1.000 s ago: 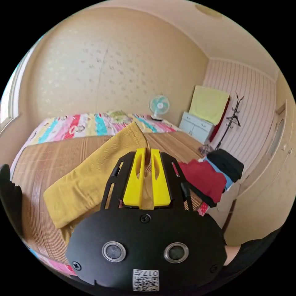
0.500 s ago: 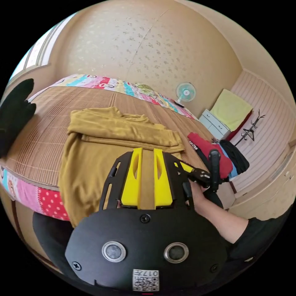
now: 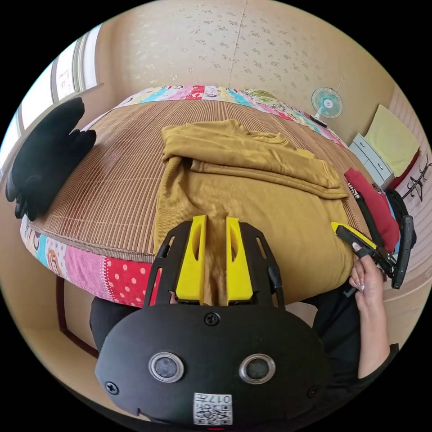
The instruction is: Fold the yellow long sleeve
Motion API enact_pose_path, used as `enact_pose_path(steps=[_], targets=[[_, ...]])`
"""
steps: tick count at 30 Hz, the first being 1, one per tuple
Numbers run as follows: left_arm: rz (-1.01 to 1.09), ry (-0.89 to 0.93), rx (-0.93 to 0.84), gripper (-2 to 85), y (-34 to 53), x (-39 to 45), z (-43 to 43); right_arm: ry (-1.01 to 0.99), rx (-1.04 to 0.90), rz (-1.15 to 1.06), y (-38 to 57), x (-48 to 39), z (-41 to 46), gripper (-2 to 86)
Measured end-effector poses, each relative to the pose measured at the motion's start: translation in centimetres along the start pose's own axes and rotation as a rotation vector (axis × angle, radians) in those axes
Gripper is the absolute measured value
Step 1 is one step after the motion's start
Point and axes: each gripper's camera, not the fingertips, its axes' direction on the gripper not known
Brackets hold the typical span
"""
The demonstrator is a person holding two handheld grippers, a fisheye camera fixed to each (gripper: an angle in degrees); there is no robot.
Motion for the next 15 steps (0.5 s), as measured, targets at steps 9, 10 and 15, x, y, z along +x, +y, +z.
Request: enact_pose_path(steps=[9,10,15], targets=[[0.119,-0.037,-0.103,4.1,-10.7,2.7,5.3,0.024,-0.176,-0.087,-11.5,-0.4,4.8,2.9],[0.118,-0.045,-0.091,4.1,-11.8,2.8,5.9,0.057,-0.169,-0.105,-12.5,-0.8,5.3,2.9],[0.092,-0.035,-0.061,3.9,-15.4,2.3,8.0,0.156,-0.132,-0.151,-15.5,-1.9,7.4,2.8]])
